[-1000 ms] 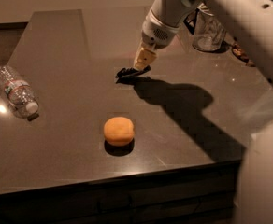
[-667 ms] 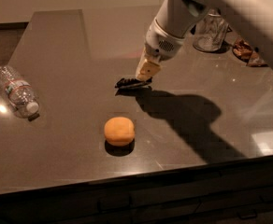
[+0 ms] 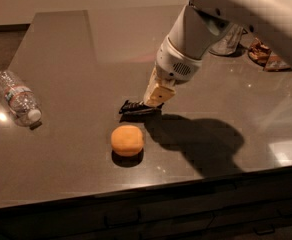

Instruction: Move rxbar chocolate near orange

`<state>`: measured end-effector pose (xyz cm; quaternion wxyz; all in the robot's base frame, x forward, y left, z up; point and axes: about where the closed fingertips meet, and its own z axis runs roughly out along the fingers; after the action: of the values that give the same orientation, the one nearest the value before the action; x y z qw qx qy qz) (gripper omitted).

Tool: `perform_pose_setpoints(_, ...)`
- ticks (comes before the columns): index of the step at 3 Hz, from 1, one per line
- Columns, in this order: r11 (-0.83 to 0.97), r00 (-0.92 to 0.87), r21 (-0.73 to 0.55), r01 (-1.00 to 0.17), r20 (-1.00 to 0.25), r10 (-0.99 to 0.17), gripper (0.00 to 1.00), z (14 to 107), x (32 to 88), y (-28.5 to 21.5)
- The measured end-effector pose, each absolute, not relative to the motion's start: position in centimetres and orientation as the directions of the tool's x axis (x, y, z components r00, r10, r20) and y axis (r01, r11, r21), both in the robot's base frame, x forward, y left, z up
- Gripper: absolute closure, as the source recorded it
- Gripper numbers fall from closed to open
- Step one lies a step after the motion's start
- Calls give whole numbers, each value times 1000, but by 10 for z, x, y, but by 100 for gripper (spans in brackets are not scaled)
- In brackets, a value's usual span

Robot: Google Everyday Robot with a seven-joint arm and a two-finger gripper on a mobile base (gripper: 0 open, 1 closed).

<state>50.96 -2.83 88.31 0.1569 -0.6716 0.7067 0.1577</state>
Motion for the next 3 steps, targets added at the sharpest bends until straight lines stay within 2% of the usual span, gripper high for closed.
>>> perform_pose_setpoints(1, 62, -66, 23, -998, -439, -896, 83, 878, 496, -33)
perform_pose_setpoints(3, 97, -114, 62, -993, -460, -880, 35, 868, 489, -47)
